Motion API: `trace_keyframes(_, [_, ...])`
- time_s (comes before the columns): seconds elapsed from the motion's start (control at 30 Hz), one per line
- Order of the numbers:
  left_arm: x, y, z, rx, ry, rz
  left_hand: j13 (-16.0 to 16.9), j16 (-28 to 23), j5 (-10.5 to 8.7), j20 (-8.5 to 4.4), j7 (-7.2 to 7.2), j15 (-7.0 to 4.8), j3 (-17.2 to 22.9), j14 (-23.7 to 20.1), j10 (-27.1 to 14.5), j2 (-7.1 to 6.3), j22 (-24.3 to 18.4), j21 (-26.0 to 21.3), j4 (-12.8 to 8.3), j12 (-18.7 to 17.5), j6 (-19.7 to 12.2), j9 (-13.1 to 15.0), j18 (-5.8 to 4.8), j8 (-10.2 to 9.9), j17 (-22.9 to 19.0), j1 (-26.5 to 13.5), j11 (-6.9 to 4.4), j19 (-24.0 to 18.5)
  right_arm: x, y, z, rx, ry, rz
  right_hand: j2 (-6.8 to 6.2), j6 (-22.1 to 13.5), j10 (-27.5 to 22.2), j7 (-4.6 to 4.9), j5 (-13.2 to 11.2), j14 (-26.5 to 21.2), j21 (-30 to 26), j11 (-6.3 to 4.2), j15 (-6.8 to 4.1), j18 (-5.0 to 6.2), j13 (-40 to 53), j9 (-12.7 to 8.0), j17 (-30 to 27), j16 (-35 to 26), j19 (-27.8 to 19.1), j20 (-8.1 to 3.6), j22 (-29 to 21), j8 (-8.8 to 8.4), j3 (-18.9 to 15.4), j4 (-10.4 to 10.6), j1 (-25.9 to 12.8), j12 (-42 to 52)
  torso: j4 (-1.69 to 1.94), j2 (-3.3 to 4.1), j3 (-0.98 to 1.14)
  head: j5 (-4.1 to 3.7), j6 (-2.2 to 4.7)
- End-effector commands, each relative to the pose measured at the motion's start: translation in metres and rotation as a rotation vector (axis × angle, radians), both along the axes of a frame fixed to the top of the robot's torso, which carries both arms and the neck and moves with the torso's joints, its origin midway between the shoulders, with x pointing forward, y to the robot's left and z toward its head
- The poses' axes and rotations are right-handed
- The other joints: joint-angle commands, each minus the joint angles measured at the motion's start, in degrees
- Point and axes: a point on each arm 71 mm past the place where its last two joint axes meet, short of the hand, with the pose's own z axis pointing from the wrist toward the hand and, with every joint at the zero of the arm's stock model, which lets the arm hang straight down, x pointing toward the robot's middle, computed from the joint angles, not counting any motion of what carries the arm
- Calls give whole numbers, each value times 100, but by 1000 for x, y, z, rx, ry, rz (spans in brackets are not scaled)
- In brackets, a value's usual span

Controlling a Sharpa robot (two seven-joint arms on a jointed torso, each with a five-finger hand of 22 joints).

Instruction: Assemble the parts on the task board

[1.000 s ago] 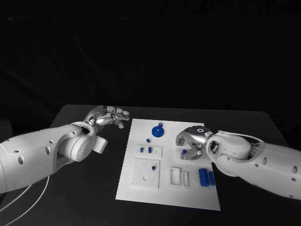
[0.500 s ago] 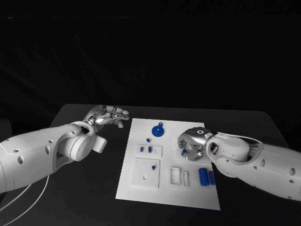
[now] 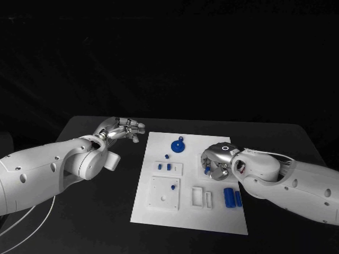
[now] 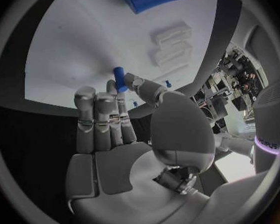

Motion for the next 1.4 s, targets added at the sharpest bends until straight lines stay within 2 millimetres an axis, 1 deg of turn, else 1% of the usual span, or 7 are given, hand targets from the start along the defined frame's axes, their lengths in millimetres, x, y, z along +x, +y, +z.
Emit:
trace_keyframes(0.03, [0,-1,1,-10,-4,-5,3,-23,-15,-8,-18,14,-23,43,-18,18,5,-24,21,-26,-36,-8,64,26,10,-24,15,49,-1,3,0,-13,-25,14,140,102,116,-31,-26,13,38,-21,-59,575,44,23,-6,4,-14,5,117,57,50,7,14,71,0,1,1,0,-5])
trace_keyframes(0.23, [0,-1,1,-9,-4,-5,3,-25,-14,-8,-18,14,-22,44,-19,21,6,-26,21,-26,-37,-9,64,26,12,-23,15,50,-2,5,3,20,-65,15,239,271,286,-101,-26,24,68,-106,-140,575,162,81,0,8,-1,-15,113,139,121,-46,37,178,3,1,2,1,-19])
trace_keyframes(0.57, [1,-1,1,-9,-4,-3,3,-28,-12,-9,-19,14,-20,45,-19,26,7,-28,21,-26,-37,-9,65,28,16,-20,15,51,-6,10,13,95,-138,27,189,356,345,-136,-25,41,101,-150,-185,575,289,124,14,21,38,-56,105,161,253,-75,16,231,1,-3,3,14,-20])
trace_keyframes(0.8, [2,0,0,-9,-5,3,3,-31,-11,-9,-19,13,-19,46,-19,30,8,-30,21,-25,-37,-10,65,29,19,-18,14,53,-11,20,28,161,-160,54,166,373,348,-143,-25,47,109,-157,-192,575,324,135,18,25,49,-69,103,162,296,-74,11,237,2,-8,0,41,-16])
trace_keyframes(1.1, [2,-3,0,-10,-5,-3,4,-34,-9,-9,-19,13,-19,48,-19,34,10,-32,22,-25,-38,-11,65,30,24,-18,14,54,-28,63,35,280,-118,163,167,371,336,-143,-25,45,110,-158,-195,575,342,140,18,23,53,-78,100,155,320,-71,10,233,-3,0,3,83,-22])
trace_keyframes(1.3, [2,-4,0,-11,-5,-4,4,-36,-8,-9,-19,13,-18,49,-18,37,11,-33,22,-24,-38,-11,65,32,27,-18,14,55,-43,91,21,296,-78,231,177,366,329,-141,-25,45,109,-157,-194,575,350,141,18,21,53,-82,99,150,327,-73,10,229,1,-2,-11,87,-22])
trace_keyframes(1.4, [2,-5,0,-11,-4,-5,4,-38,-8,-9,-19,13,-19,50,-18,38,12,-34,23,-24,-37,-12,65,32,28,-19,14,56,-50,102,12,298,-62,257,182,364,327,-140,-25,45,109,-157,-194,575,354,142,18,21,54,-84,98,147,330,-76,11,228,7,2,-10,96,-29])
